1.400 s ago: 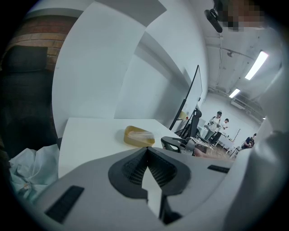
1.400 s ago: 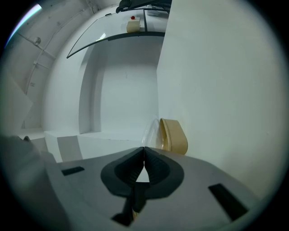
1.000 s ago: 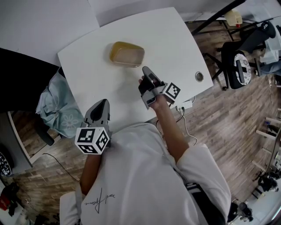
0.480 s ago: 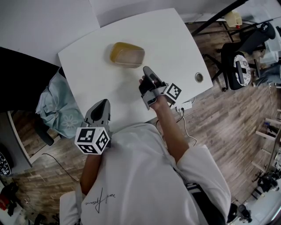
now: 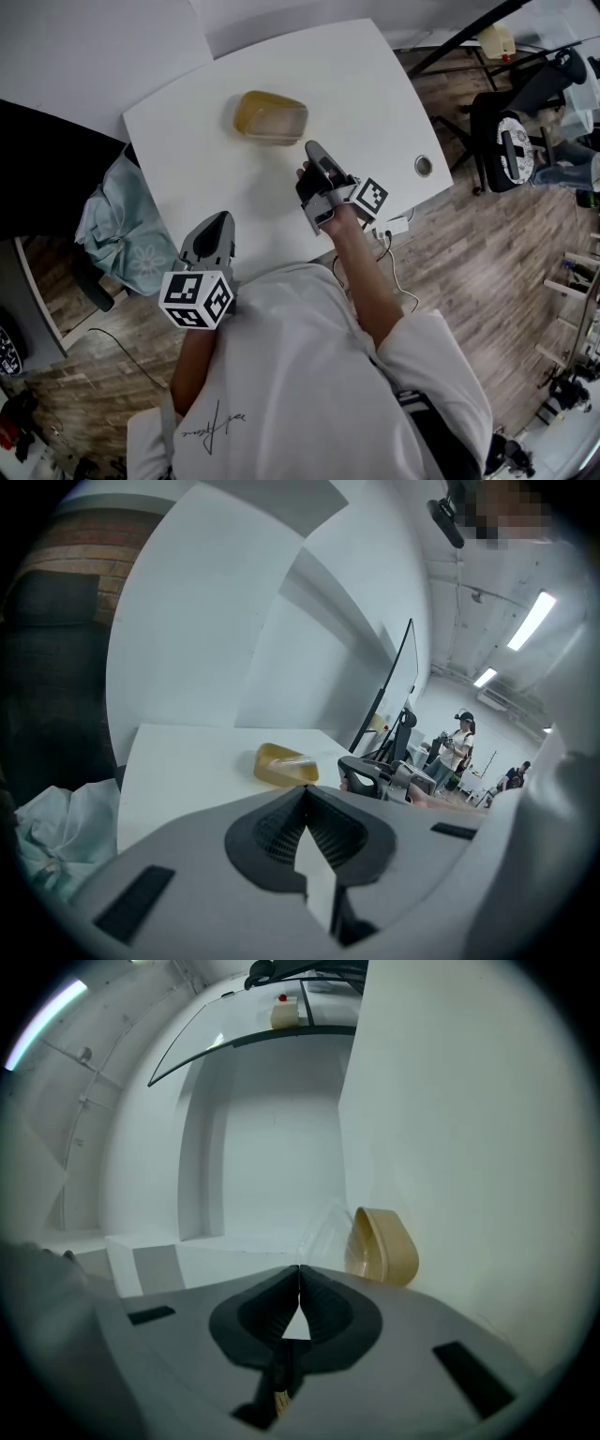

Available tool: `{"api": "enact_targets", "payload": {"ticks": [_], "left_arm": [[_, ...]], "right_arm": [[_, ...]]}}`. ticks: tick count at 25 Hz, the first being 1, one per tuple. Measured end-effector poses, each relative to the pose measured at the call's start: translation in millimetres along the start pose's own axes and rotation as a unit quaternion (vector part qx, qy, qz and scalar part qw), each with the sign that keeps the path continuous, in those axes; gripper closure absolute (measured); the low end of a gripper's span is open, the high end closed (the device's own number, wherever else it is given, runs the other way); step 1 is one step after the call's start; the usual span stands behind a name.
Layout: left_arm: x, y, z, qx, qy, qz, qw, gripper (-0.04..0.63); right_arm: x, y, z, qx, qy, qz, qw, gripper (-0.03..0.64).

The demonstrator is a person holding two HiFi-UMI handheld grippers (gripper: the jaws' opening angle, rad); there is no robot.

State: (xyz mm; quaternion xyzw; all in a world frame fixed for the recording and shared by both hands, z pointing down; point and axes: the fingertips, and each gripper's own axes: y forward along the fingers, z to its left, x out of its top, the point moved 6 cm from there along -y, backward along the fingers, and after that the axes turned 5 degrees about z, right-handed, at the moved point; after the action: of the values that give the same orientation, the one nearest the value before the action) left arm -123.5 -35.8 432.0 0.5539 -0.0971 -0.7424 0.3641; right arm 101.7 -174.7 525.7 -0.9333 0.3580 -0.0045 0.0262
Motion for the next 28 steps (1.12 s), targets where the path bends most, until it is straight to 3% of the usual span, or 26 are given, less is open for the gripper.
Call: {"api": "enact_targets", "payload": {"ticks": [28], "left_arm": [[-1,1,-2,-0.006,0.002,-0.003,1.0000,0.588]], "right_arm": [[2,-3,26,0.022,-0.011,0.009,1.000,0.604]]}}
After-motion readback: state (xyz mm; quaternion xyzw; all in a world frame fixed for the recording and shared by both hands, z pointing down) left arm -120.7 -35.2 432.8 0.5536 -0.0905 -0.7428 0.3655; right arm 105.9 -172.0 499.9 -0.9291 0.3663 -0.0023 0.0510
